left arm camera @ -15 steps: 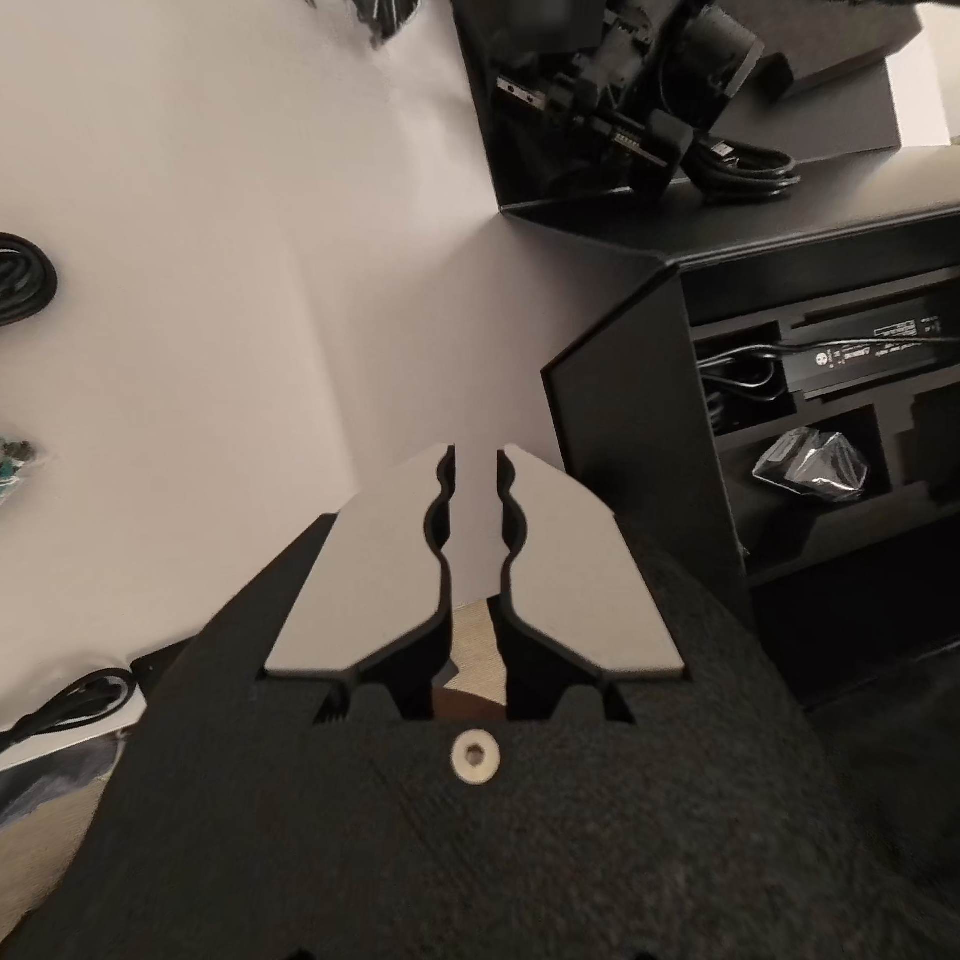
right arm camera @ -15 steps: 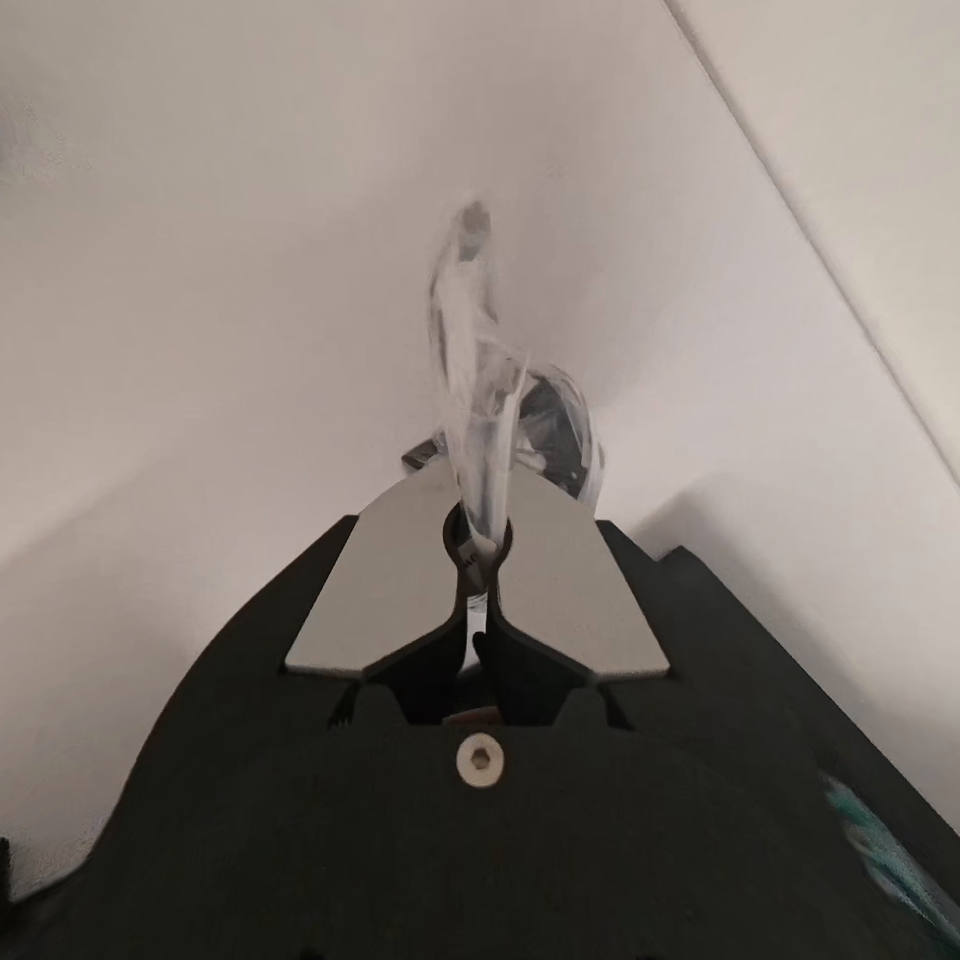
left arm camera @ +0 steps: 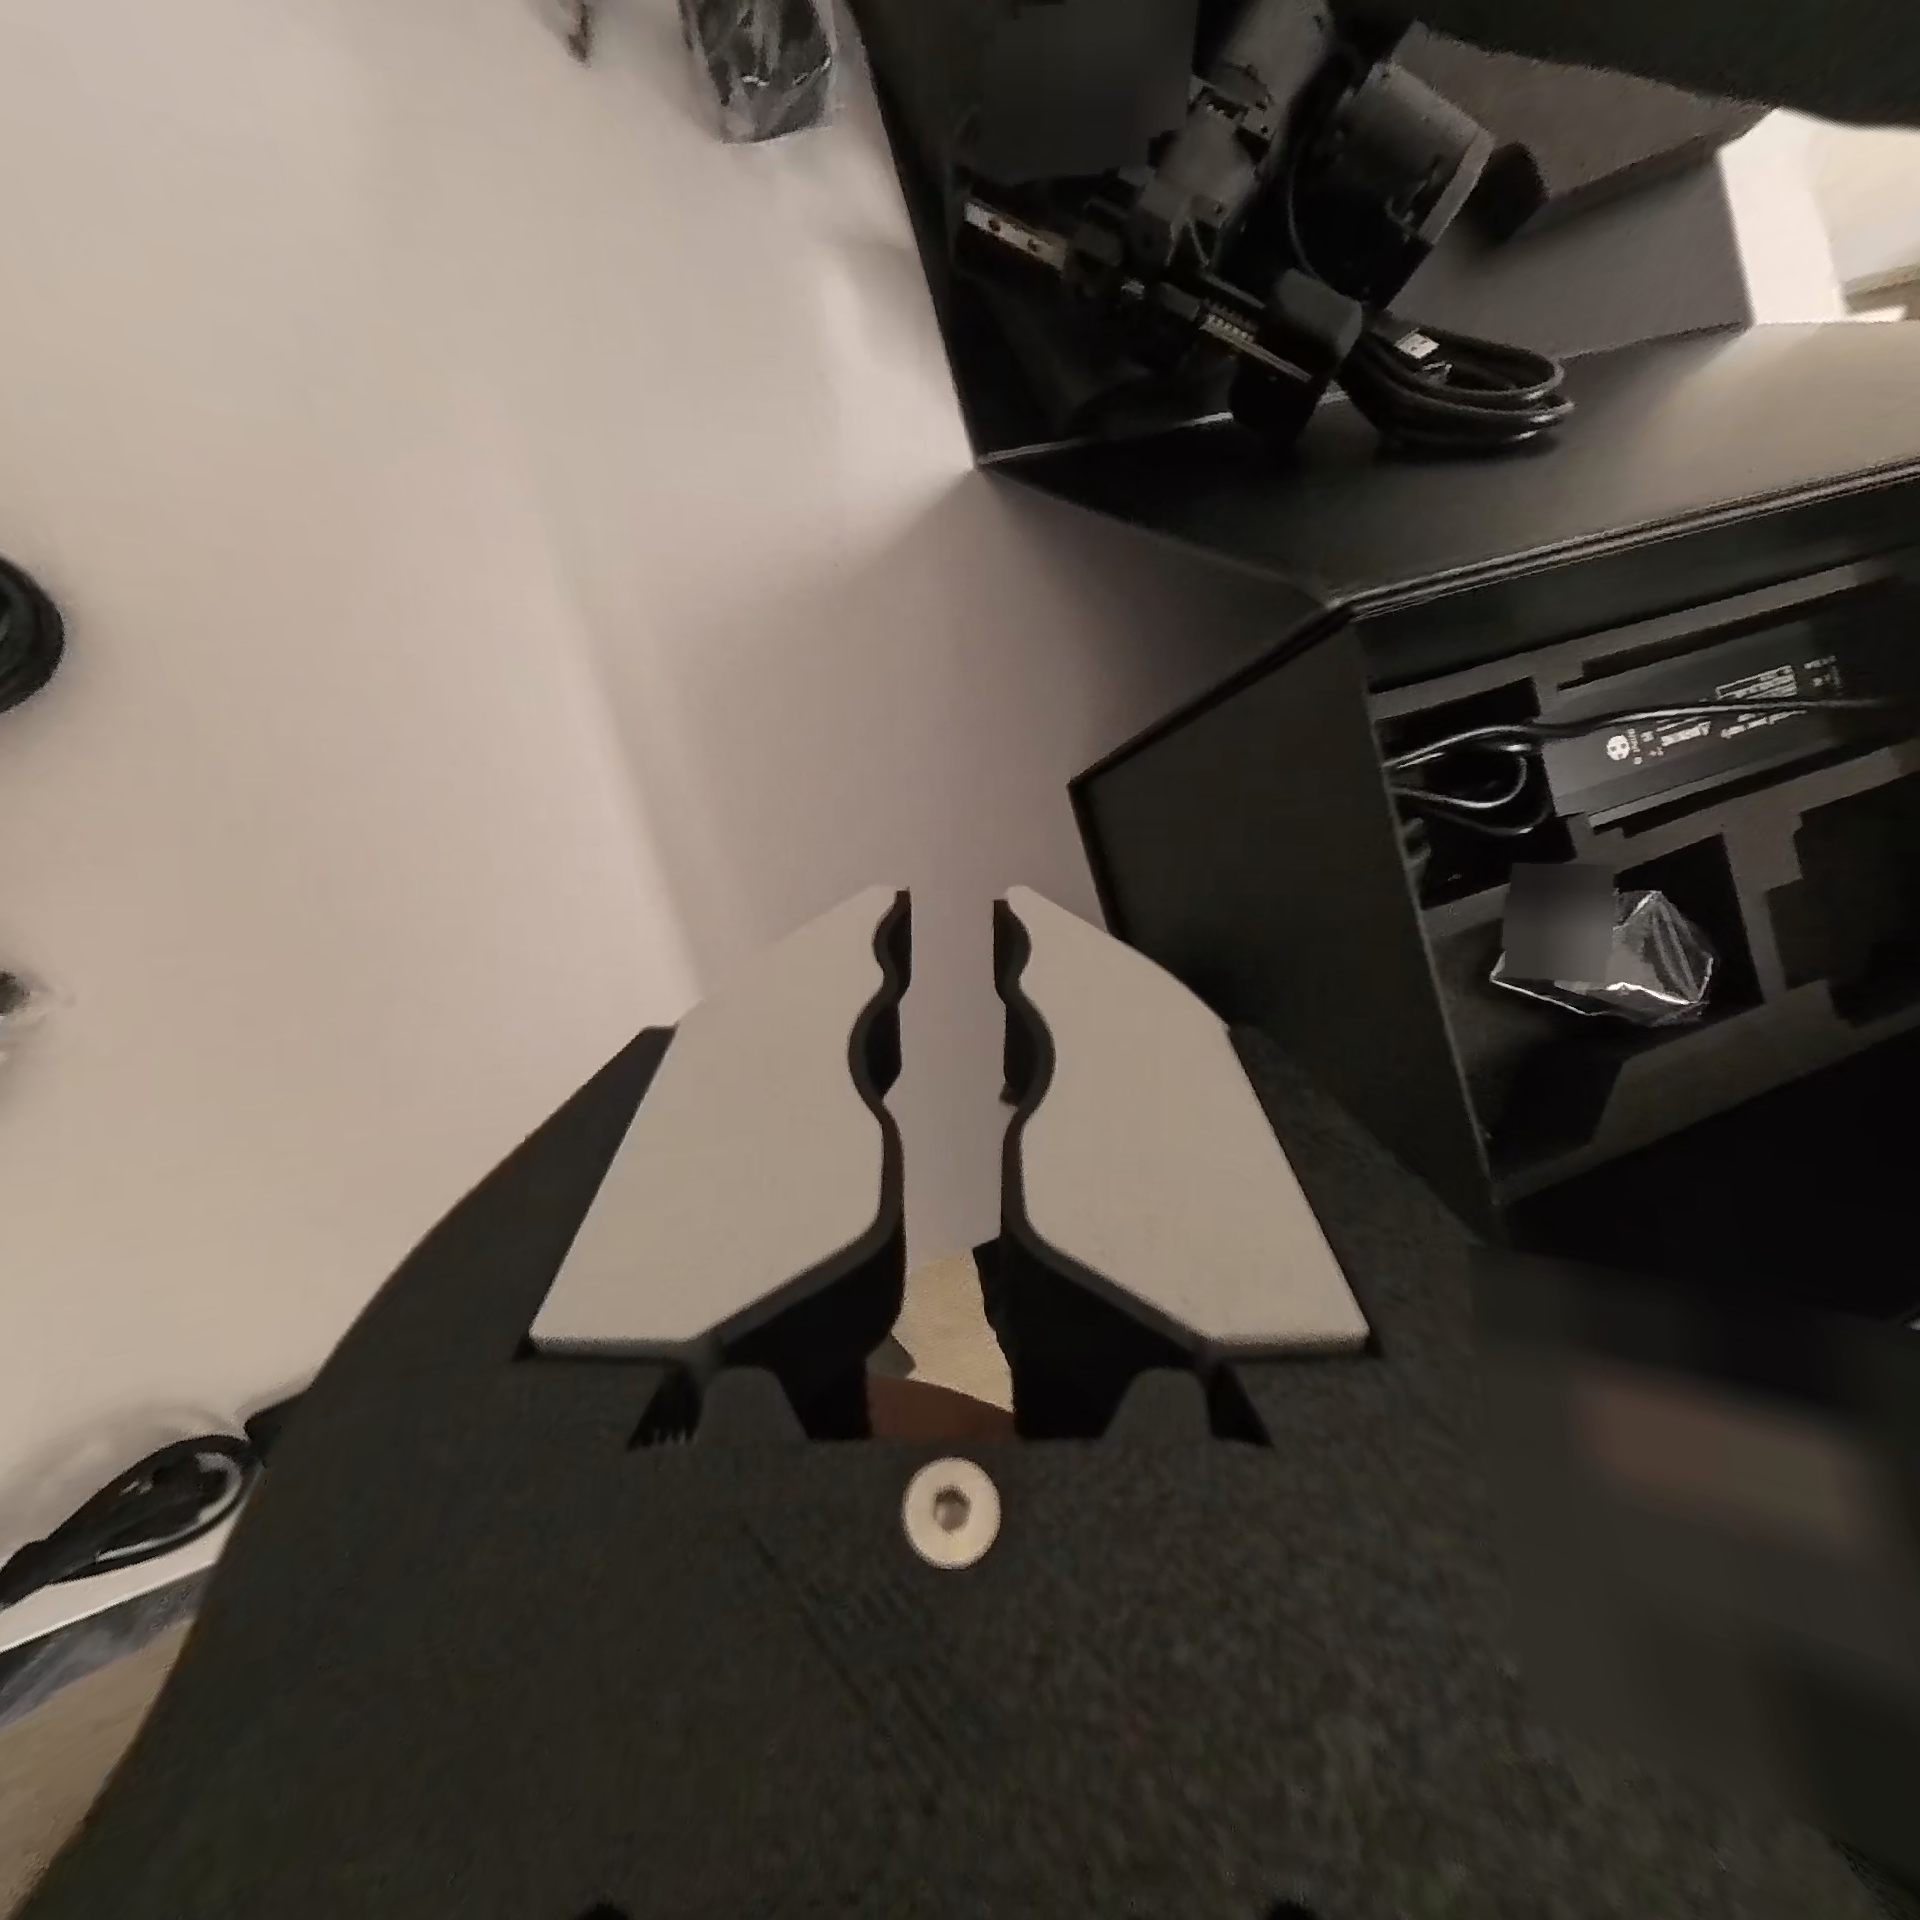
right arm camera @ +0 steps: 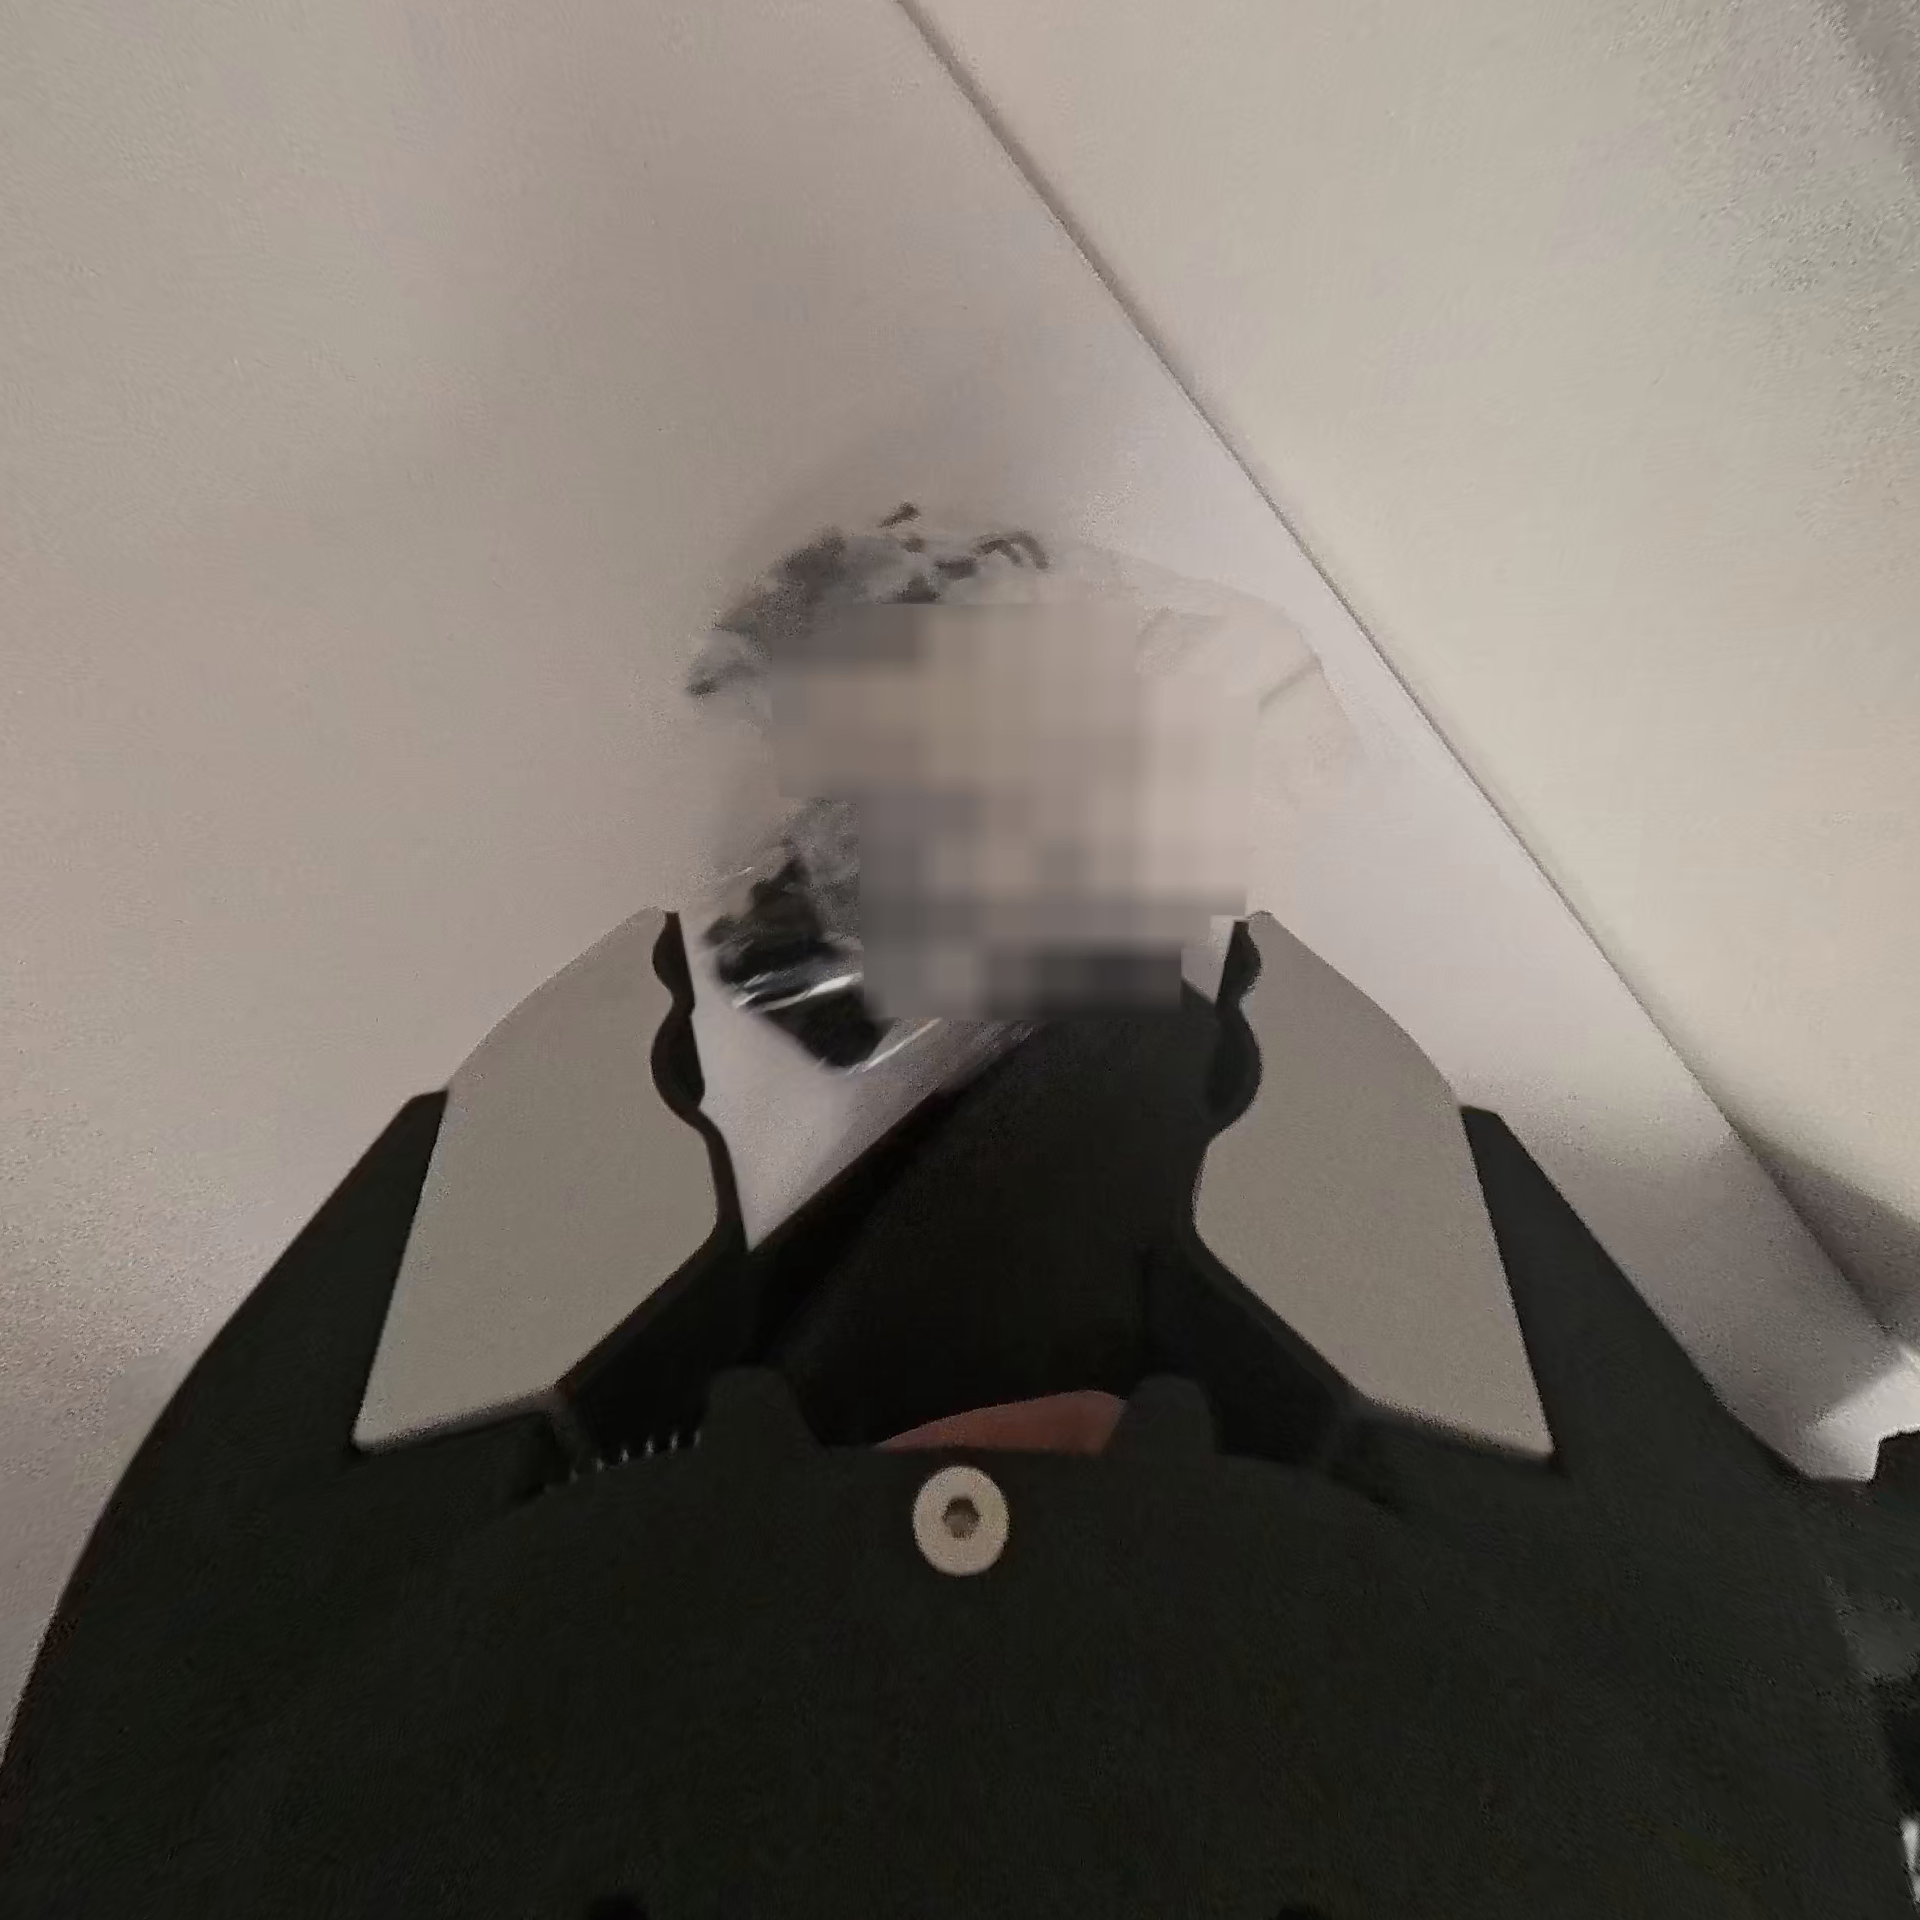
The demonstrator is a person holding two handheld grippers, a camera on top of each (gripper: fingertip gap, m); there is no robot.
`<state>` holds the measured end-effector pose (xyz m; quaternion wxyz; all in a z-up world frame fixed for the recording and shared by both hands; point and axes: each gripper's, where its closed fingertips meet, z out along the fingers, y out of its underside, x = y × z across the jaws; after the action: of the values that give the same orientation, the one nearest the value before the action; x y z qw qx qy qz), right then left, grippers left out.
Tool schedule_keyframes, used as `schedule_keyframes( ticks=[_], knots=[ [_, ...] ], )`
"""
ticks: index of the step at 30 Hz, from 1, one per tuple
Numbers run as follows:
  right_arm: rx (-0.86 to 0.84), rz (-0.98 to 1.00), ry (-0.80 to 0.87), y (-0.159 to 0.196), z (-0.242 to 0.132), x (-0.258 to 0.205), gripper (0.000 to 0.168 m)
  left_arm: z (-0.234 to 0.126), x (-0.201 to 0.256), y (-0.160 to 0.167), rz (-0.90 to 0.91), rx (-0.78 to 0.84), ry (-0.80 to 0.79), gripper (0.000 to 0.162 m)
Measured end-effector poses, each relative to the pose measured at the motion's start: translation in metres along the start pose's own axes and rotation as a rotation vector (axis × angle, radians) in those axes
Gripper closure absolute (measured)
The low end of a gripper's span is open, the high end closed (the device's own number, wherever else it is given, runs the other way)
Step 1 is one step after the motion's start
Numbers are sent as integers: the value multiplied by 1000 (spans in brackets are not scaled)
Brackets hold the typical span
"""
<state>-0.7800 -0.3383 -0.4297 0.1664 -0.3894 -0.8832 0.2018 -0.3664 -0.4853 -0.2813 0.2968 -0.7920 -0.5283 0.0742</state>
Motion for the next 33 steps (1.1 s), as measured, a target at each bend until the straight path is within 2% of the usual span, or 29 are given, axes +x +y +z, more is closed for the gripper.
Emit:
schedule_keyframes(
  ticks=[4,7,11,14,16,19,22,24,28,33],
  knots=[
    [108,-24,-158,8,-107,-38,68,-2,22,-9,47,17,18,148],
    [164,-68,-293,40,-203,-76,70,-3,42,-13,66,41,41,147],
    [194,-88,-408,111,-309,-122,83,1,78,-7,45,46,118,147],
    [160,-34,-485,177,-359,-157,95,5,102,0,71,32,142,147],
    [130,35,-552,220,-378,-187,98,8,112,6,102,16,131,148],
    [26,159,-576,288,-370,-231,98,12,122,10,124,11,118,148],
    [-70,216,-388,344,-328,-249,94,14,129,12,115,12,132,147],
    [-176,213,-358,377,-301,-271,94,14,131,12,125,12,134,148],
    [-355,205,-391,411,-262,-311,96,13,123,14,161,5,125,148],
    [-506,204,-291,438,-221,-320,102,10,106,20,166,-6,130,148]
  ],
)
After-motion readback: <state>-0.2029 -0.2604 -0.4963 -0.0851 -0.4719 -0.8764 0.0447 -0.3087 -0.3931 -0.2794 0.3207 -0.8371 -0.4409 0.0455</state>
